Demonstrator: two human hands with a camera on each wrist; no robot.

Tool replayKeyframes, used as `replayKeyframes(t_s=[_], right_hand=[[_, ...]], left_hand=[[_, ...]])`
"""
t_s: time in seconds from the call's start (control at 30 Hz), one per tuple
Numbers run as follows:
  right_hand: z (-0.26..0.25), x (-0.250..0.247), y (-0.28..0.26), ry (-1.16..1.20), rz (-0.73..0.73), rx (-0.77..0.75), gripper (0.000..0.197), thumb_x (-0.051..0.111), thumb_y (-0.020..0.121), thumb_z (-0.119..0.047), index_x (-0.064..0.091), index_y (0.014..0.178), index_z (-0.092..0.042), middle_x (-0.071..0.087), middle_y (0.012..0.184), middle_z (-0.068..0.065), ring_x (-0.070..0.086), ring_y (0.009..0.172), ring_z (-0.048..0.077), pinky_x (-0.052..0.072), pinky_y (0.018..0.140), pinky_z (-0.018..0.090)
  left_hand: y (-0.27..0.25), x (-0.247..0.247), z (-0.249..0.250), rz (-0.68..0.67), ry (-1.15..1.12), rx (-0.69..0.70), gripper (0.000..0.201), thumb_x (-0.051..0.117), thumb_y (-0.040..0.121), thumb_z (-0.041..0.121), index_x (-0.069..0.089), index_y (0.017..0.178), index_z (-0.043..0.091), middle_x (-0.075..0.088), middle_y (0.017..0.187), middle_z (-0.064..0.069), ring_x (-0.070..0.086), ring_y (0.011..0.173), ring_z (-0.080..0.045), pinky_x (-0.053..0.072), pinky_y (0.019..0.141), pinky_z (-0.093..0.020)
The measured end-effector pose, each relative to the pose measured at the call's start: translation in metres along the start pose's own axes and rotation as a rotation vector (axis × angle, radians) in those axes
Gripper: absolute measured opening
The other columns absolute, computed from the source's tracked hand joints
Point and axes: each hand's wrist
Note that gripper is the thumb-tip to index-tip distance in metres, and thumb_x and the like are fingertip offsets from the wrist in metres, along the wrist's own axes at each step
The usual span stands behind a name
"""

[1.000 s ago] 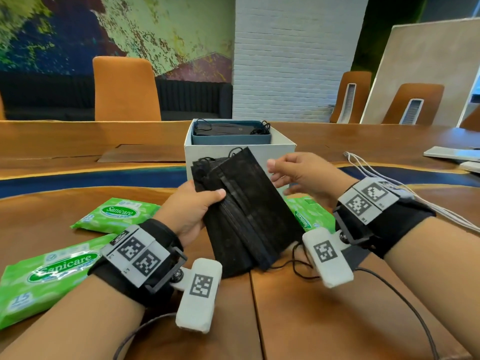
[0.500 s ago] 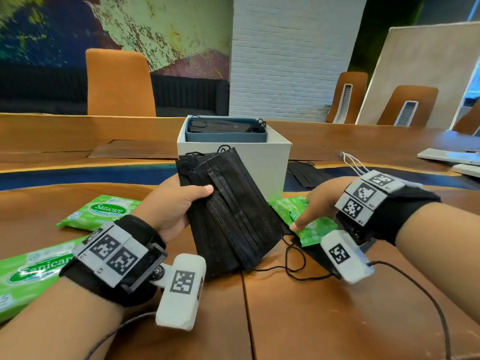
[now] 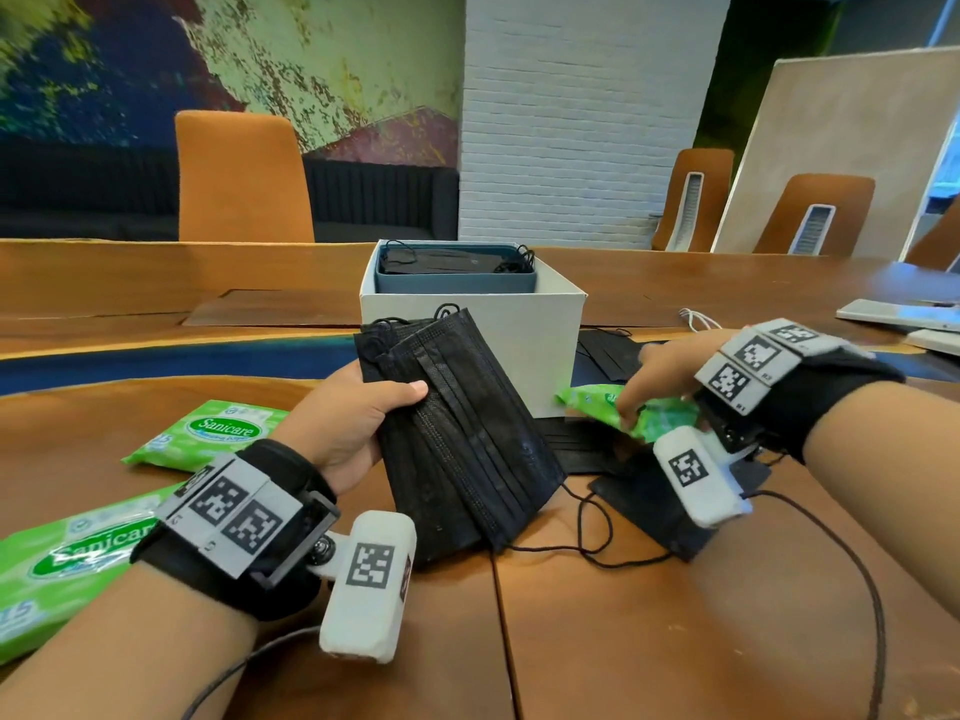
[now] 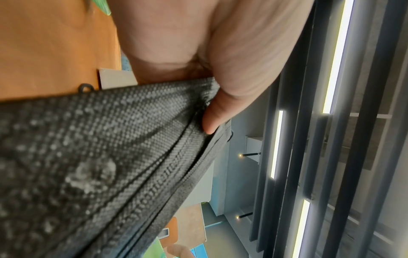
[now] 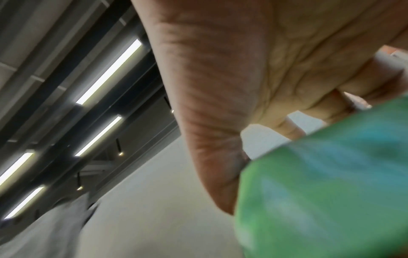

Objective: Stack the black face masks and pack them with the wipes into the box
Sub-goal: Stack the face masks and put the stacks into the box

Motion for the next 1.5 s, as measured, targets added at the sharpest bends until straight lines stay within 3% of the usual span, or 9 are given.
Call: replayKeyframes(t_s=[0.17, 0.37, 0.5, 0.63, 0.83, 1.03, 1.23, 1.4, 1.5], right_hand=[[0.02, -0.011, 0.01, 0.121, -0.007, 0.121, 0.04, 0.067, 0.083, -0.03, 0.05, 0.111, -0.007, 0.053, 0.09, 0.011, 0.054, 0.079, 0.023, 0.047, 0.063, 0.031], [0.017, -0.004, 0.038, 0.201, 0.202, 0.093, 0.095, 0.079, 0.065, -0.048, 0.034, 0.137, -0.006, 0.05, 0.125, 0.016, 0.054, 0.11, 0.033, 0.052, 0.091, 0.045], [-0.001, 0.008, 0.042, 0.153, 0.164, 0.02, 0.082, 0.069, 0.075, -0.056, 0.043, 0.134, -0.004, 0.055, 0.124, 0.013, 0.055, 0.105, 0.027, 0.048, 0.083, 0.035], [-0.001, 0.0, 0.032, 0.186, -0.041, -0.014, 0.07, 0.063, 0.085, -0.049, 0.043, 0.138, -0.008, 0.049, 0.138, 0.013, 0.053, 0.12, 0.03, 0.047, 0.078, 0.038], [0.005, -0.008, -0.01, 0.174, 0.074, -0.34, 0.026, 0.065, 0.086, -0.039, 0.061, 0.108, -0.024, 0.063, 0.107, -0.002, 0.06, 0.092, 0.011, 0.052, 0.075, 0.028], [-0.023, 0.016, -0.048, 0.521, -0.045, -0.646, 0.033, 0.058, 0.089, -0.04, 0.06, 0.117, -0.023, 0.066, 0.103, -0.005, 0.063, 0.098, 0.008, 0.054, 0.084, 0.028], [-0.04, 0.031, -0.058, 0.726, -0.078, -0.676, 0.011, 0.064, 0.089, -0.015, 0.059, 0.08, -0.012, 0.06, 0.065, 0.001, 0.056, 0.053, 0.004, 0.044, 0.049, 0.016], [-0.044, 0.033, -0.055, 1.037, -0.214, -0.638, 0.017, 0.058, 0.091, -0.002, 0.049, 0.077, -0.008, 0.061, 0.065, 0.009, 0.066, 0.059, 0.01, 0.055, 0.057, 0.019], [-0.049, 0.039, -0.051, 0.979, -0.245, -0.636, 0.016, 0.061, 0.089, -0.002, 0.052, 0.077, -0.008, 0.067, 0.066, 0.005, 0.068, 0.069, 0.015, 0.058, 0.065, 0.023]], left_hand=[[-0.001, -0.002, 0.003, -0.006, -0.023, 0.011, 0.025, 0.047, 0.091, -0.007, 0.061, 0.107, 0.007, 0.069, 0.101, -0.013, 0.066, 0.091, -0.025, 0.053, 0.077, -0.038], [-0.001, -0.002, 0.003, -0.016, -0.003, -0.008, 0.029, 0.048, 0.091, -0.005, 0.058, 0.117, 0.005, 0.067, 0.111, -0.017, 0.065, 0.098, -0.027, 0.053, 0.08, -0.039], [0.0, -0.001, 0.002, -0.023, 0.009, -0.025, 0.032, 0.049, 0.091, -0.004, 0.056, 0.122, 0.002, 0.067, 0.113, -0.019, 0.065, 0.098, -0.028, 0.054, 0.078, -0.038], [0.002, -0.003, 0.003, -0.035, -0.007, -0.02, 0.032, 0.049, 0.091, -0.005, 0.056, 0.122, 0.001, 0.067, 0.112, -0.019, 0.066, 0.095, -0.027, 0.054, 0.078, -0.039], [0.003, -0.01, 0.008, -0.039, -0.081, 0.044, 0.027, 0.046, 0.091, -0.004, 0.061, 0.112, 0.005, 0.071, 0.098, -0.012, 0.069, 0.084, -0.022, 0.06, 0.072, -0.035], [-0.005, -0.012, 0.014, -0.134, -0.083, 0.063, 0.027, 0.047, 0.089, 0.001, 0.063, 0.109, 0.008, 0.072, 0.098, -0.011, 0.07, 0.088, -0.022, 0.057, 0.075, -0.037], [-0.009, -0.005, 0.011, -0.095, -0.06, 0.027, 0.025, 0.048, 0.093, 0.006, 0.062, 0.113, 0.012, 0.071, 0.108, -0.01, 0.065, 0.104, -0.025, 0.049, 0.085, -0.039], [-0.009, -0.005, 0.008, -0.113, -0.062, 0.059, 0.041, 0.061, 0.079, 0.019, 0.062, 0.12, 0.013, 0.07, 0.114, -0.008, 0.064, 0.11, -0.024, 0.047, 0.094, -0.041], [-0.011, -0.003, 0.007, -0.166, 0.003, 0.059, 0.045, 0.069, 0.075, 0.017, 0.061, 0.119, 0.013, 0.07, 0.113, -0.008, 0.066, 0.107, -0.023, 0.051, 0.086, -0.037]])
Point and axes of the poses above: each hand's wrist, its own y-axis towards the middle knuckle, its own x-axis out of the palm, z = x × y
